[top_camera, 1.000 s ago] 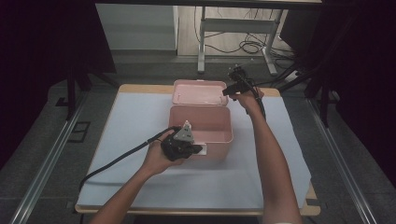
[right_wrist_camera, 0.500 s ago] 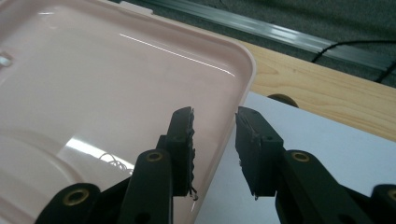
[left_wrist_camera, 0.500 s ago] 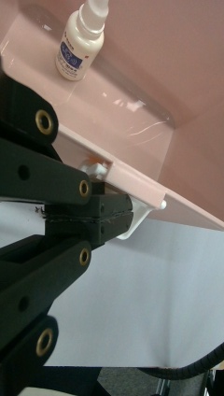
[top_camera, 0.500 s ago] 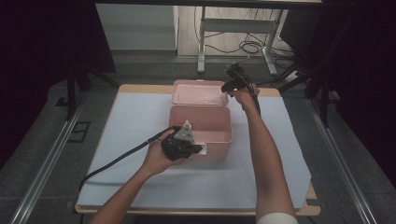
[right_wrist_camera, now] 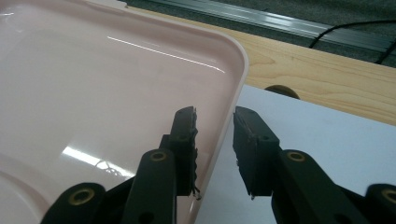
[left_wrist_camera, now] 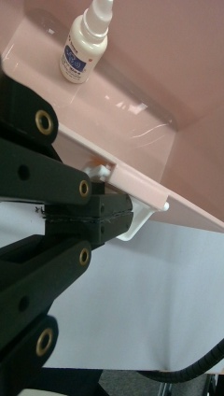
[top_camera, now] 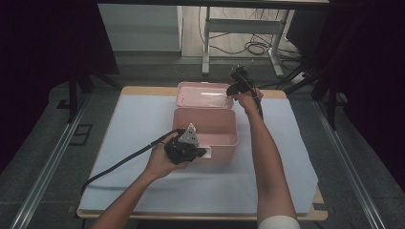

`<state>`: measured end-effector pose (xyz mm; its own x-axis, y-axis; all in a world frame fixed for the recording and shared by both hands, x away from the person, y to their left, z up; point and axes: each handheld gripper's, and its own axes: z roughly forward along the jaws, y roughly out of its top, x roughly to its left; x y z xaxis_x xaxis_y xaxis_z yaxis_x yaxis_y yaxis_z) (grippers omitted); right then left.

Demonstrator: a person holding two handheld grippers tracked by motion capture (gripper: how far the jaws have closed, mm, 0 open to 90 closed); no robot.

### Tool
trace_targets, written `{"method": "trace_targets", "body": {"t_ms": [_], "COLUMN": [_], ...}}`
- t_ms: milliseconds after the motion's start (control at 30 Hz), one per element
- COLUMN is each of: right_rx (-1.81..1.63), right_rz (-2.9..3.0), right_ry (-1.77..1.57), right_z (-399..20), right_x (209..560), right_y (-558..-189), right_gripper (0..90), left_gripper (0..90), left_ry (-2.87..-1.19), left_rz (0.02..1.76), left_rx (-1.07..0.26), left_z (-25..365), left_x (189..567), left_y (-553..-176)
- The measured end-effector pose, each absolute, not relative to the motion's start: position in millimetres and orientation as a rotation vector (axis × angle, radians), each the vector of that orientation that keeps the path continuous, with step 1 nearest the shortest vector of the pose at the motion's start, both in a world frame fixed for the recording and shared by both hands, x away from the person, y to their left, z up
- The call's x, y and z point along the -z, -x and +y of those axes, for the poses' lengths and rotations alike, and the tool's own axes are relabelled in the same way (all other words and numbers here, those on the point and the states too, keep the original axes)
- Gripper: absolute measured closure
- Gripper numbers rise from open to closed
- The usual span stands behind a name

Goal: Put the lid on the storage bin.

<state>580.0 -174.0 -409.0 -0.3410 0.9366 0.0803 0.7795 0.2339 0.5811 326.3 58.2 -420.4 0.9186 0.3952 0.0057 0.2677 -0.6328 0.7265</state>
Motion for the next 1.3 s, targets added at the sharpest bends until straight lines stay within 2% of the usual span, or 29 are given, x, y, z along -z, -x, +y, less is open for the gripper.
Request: {"method": "trace_targets", "body": {"t_ms": [100,167,433,1300], "right_rx": [-0.780,-0.769,-0.760,-0.895], "right_rz": [2.223,2.222,2.192,2.023], "right_ry": [-1.605,-1.621,-1.631,-1.484], "right_z": [-174,-175,-172,-171], "right_x": [410,413,411,372], "right_y": [-581,-582,-581,-550], "right_gripper": [71.7,76.6,79.7,84.6], "left_gripper": [90.0,90.0,90.0,90.0], "left_ry": [-2.291,-2.290,-2.290,-2.299], "left_rz": [0.468,0.468,0.467,0.467], "left_rx": [-0.210,-0.209,-0.216,-0.201], "left_z": [58,58,58,58], "left_x": [420,420,421,421], "left_y": [-326,-326,-326,-325]}}
